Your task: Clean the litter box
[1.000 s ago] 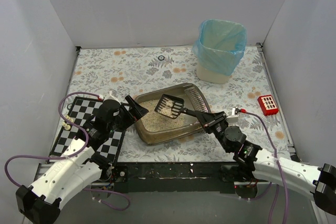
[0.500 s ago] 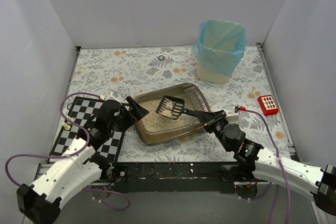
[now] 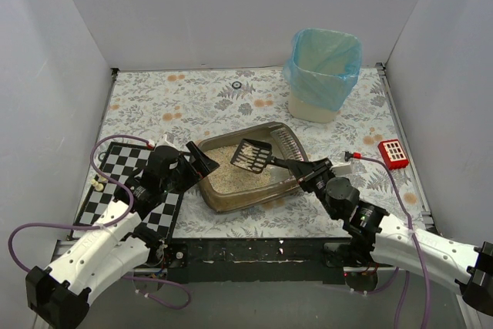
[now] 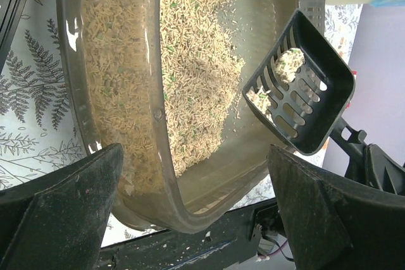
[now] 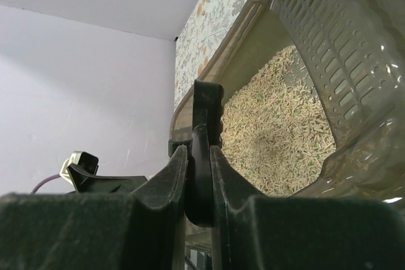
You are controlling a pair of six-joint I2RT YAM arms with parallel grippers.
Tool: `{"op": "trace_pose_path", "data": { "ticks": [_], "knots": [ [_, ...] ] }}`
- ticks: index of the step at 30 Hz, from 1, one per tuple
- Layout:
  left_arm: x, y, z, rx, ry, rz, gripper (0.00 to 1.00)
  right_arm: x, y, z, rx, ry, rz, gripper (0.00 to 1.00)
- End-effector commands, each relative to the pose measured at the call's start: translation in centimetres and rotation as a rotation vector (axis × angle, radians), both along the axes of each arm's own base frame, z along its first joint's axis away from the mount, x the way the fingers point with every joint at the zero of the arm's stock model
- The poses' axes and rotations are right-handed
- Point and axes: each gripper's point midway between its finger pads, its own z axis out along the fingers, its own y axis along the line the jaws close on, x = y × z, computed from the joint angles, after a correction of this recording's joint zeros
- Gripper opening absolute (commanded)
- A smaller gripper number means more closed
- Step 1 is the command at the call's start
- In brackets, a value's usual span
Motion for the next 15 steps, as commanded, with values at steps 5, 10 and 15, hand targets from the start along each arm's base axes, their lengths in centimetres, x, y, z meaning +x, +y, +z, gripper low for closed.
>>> {"op": "trace_pose_path", "data": {
  "ticks": [5,10,15],
  "knots": [
    [0.2,-0.2,0.4,0.005,-0.018,-0.016,0.98,0.5,-0.1,4.3,0.030,-0.118,-0.017,0.01],
    [0.3,-0.4,0.5,0.002,-0.020,-0.022,0.98,0.5,-0.2,5.7,-0.005,-0.157,-0.015,0.01],
    [0.2,-0.3,0.5,0.007,-0.016,-0.022,0.98,0.5,-0.6,5.1,0.000,-0.104,-0.033,0.01]
  ]
}}
